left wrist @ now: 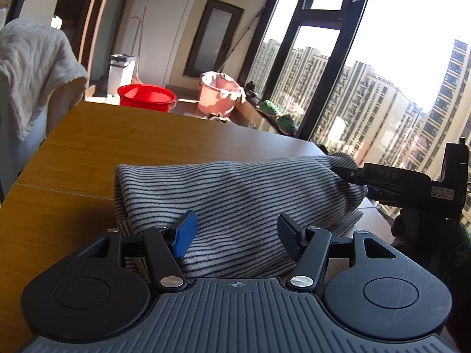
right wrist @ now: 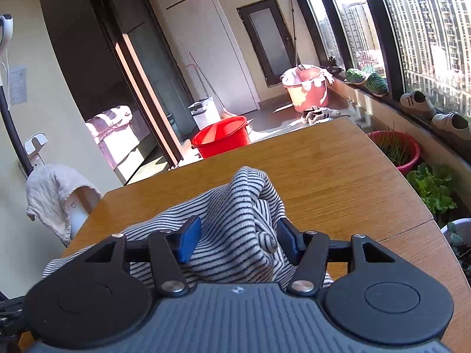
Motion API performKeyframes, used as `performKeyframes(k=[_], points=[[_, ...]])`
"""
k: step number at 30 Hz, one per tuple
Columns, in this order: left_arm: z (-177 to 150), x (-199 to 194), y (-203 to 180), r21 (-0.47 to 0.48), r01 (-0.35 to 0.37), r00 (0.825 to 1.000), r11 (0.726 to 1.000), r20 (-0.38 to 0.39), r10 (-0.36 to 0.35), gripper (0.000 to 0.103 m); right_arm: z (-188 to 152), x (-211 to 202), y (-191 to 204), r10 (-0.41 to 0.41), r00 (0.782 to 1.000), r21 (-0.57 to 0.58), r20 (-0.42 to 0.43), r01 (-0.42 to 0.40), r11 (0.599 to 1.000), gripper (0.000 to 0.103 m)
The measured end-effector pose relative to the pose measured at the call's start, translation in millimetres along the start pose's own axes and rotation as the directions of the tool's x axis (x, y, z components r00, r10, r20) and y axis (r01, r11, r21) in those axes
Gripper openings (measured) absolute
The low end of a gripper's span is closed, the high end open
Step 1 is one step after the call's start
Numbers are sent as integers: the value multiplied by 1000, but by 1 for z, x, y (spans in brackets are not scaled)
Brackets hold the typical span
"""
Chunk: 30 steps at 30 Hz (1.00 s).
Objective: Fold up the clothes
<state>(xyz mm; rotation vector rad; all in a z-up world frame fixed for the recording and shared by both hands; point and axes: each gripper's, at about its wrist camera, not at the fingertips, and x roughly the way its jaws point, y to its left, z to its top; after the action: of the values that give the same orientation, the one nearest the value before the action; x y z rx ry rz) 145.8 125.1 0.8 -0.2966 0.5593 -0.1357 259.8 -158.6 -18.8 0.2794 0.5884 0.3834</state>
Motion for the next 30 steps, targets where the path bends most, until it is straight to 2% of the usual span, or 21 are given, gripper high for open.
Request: performKeyframes(k=[6,13,19,21,24,27,29,30], points=[[6,8,10,-15,12,1000,1000,6,-12,67,-36,-30,-4,25,1000,22,14,-25,999,47],[-5,1,0,72,-6,1000,997,13,5,68,-47,-46,7,-11,999,-61,32,13,998,47],[-7,-5,-1,76,-9,1000,997,13,8,68,-52,-50,7,-15,999,-49,36,17,999,49],[-2,-11,-1,48,-10,1000,999,24,9,68,-52,-50,8,-23,999,-48,34,24,999,49],[14,-27,-4,11,-13,997,1000,77,12,76,-55,-51,10,-36,999,-53,35,38,998,49],[28,-50,-20,68,-41,983,997,179,28,82,-56,-53,12,-43,998,-58,38,46,997,49],[33,-51,-29,97,-2,985,995,171,-14,85,-56,-53,11,-43,998,-56,37,45,997,49],[34,-46,-34,109,23,990,994,136,-38,86,-56,-53,11,-42,998,-55,37,44,998,49]])
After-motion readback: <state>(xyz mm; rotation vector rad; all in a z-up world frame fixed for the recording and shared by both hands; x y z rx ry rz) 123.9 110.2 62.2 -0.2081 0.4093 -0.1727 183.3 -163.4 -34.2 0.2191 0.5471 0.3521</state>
